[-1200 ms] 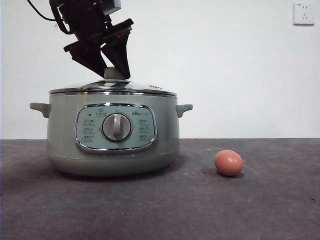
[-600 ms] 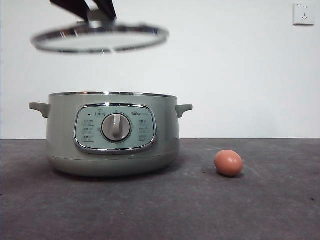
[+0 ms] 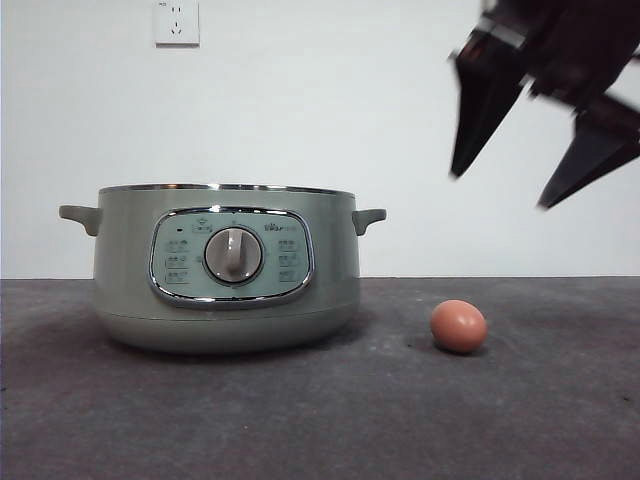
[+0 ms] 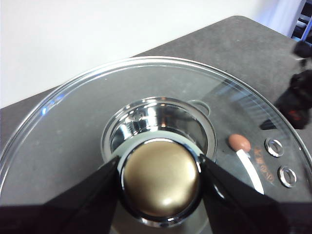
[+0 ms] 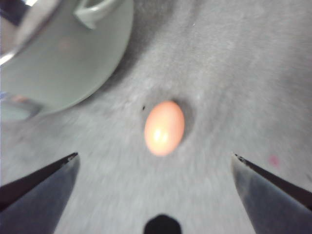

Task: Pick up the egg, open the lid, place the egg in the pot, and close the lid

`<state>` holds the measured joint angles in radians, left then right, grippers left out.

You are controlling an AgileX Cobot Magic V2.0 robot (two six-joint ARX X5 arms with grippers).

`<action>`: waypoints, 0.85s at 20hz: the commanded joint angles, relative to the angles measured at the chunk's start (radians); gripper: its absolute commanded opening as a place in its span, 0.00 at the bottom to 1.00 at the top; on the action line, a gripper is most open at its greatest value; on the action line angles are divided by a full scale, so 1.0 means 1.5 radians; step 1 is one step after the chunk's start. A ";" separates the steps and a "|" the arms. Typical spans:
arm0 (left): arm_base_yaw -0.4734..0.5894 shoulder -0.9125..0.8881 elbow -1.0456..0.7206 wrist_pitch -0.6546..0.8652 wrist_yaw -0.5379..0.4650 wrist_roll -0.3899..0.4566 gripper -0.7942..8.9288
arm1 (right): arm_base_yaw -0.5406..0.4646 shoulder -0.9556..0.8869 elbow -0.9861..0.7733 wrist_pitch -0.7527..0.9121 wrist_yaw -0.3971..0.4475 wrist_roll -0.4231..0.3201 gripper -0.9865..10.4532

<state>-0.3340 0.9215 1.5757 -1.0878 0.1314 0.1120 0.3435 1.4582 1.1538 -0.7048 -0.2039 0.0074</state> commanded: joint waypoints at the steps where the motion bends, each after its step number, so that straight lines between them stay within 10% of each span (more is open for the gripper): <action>1: 0.002 -0.037 0.002 -0.012 -0.020 0.001 0.07 | 0.024 0.051 0.002 0.033 0.035 0.031 0.58; 17: 0.002 -0.094 0.002 -0.097 -0.020 -0.005 0.07 | 0.068 0.233 0.002 0.122 0.114 0.070 0.49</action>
<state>-0.3336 0.7918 1.5753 -1.2716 0.0959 0.1116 0.4442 1.7950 1.1542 -0.5262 -0.0334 0.1009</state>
